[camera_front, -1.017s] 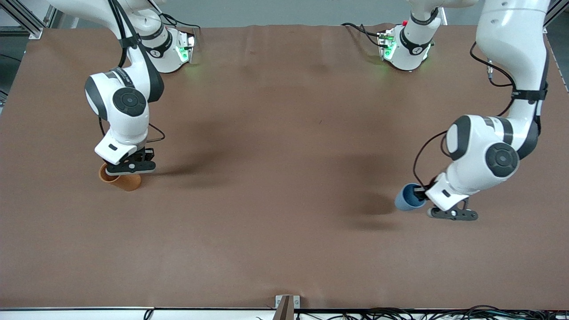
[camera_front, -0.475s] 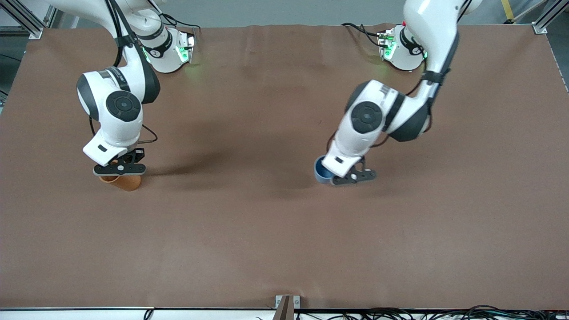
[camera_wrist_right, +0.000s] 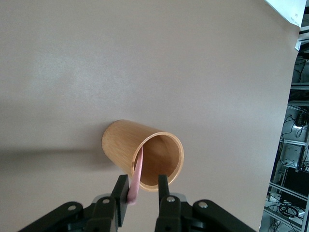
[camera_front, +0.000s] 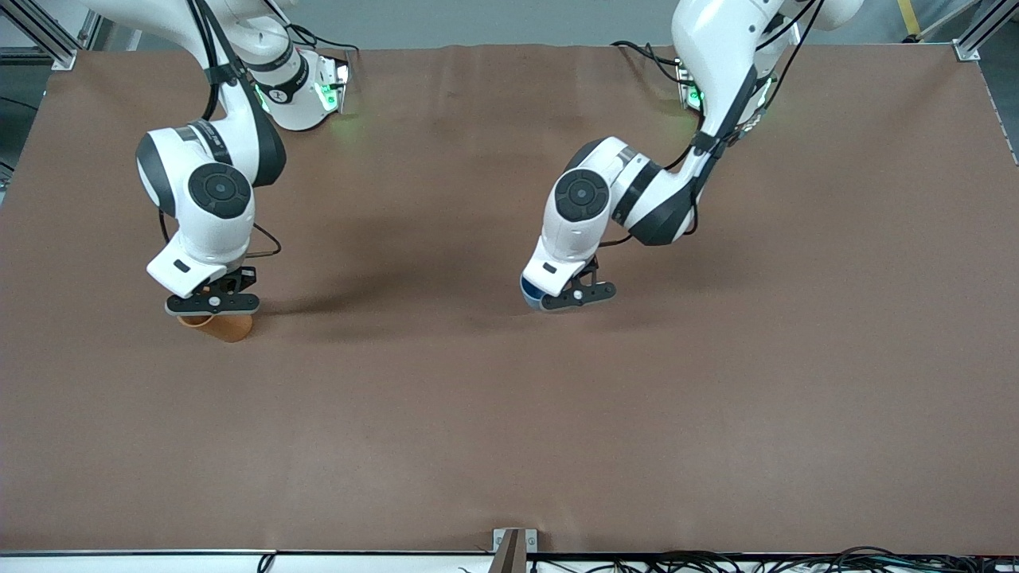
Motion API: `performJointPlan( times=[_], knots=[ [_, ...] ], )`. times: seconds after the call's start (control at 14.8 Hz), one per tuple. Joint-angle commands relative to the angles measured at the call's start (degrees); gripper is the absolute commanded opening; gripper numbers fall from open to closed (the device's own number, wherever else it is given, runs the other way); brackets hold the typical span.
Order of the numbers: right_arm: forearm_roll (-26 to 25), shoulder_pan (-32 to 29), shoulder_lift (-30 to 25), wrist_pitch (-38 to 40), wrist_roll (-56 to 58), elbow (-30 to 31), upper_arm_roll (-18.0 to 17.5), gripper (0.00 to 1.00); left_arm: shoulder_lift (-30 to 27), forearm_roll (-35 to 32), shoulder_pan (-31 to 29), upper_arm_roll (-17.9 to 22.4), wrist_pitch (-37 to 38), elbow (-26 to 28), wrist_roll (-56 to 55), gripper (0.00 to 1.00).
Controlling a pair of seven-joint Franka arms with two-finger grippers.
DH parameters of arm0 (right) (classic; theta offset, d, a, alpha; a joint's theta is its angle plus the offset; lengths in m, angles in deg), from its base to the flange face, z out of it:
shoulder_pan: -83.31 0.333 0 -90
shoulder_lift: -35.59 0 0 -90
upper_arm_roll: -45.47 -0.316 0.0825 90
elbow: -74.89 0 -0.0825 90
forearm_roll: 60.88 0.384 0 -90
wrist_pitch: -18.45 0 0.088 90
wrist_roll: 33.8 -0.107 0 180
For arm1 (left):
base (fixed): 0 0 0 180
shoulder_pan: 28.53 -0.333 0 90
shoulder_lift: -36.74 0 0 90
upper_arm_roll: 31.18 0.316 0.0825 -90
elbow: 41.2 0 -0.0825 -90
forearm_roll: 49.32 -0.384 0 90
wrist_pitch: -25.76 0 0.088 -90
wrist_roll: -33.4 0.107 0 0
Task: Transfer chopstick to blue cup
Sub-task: 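Slide the blue cup to mid-table while the right gripper grasps the stick, then lift the pink stick out with the right gripper while the left gripper withdraws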
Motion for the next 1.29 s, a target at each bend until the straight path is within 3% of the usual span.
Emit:
performJointPlan(
  times=[0.0, 0.27, 0.34, 0.47, 0.54, 0.68, 0.95, 1.08, 1.22],
  knots=[
    [-0.5, -0.7, 0.1, -0.4, -1.1, 0.1, -0.3, 0.29, 1.5, -0.9, -0.1, 0.4, 0.2, -1.7, -0.6, 0.01],
    [1.5, -1.2, 0.5, -0.6, -0.9, 0.4, -0.3, 0.29, 2.4, -0.9, 0.0, 0.4, -1.4, -1.4, -0.6, 0.06],
    [1.7, -1.2, 0.5, -0.6, -0.8, 0.4, -0.3, 0.29, 2.8, -0.9, 0.0, 0.4, -1.4, -1.4, -0.6, 0.25],
    [1.7, -1.3, 0.5, -0.6, -0.4, 0.2, -0.3, 0.2, 2.7, -0.9, 0.0, 0.4, -1.3, -1.3, -0.2, 0.86],
    [1.7, -1.6, 0.5, -0.6, -0.4, 0.2, -0.3, 0.11, 1.9, -0.9, -0.2, 0.4, -0.8, -1.3, -0.5, 1.0],
    [1.6, -1.9, 0.5, -0.7, -0.3, -0.1, -0.3, 0.05, -2.6, -0.9, -1.4, 0.5, 2.9, -1.6, 0.2, 1.0],
    [2.7, -2.5, 0.3, 0.2, 2.3, -2.8, -0.2, 0.04, -12.3, -0.9, -8.2, 0.8, 12.8, -2.3, 11.0, 1.0],
    [8.9, -4.2, 0.1, 2.6, 7.3, -5.7, -0.1, 0.04, -15.9, -0.9, -13.5, 0.7, 15.6, -2.2, 18.8, 1.0],
    [17.8, -6.2, -0.3, 9.8, 13.6, -11.4, -0.1, 0.04, -18.1, -0.9, -19.8, 0.6, 18.9, -2.0, 28.5, 1.0]
  ],
)
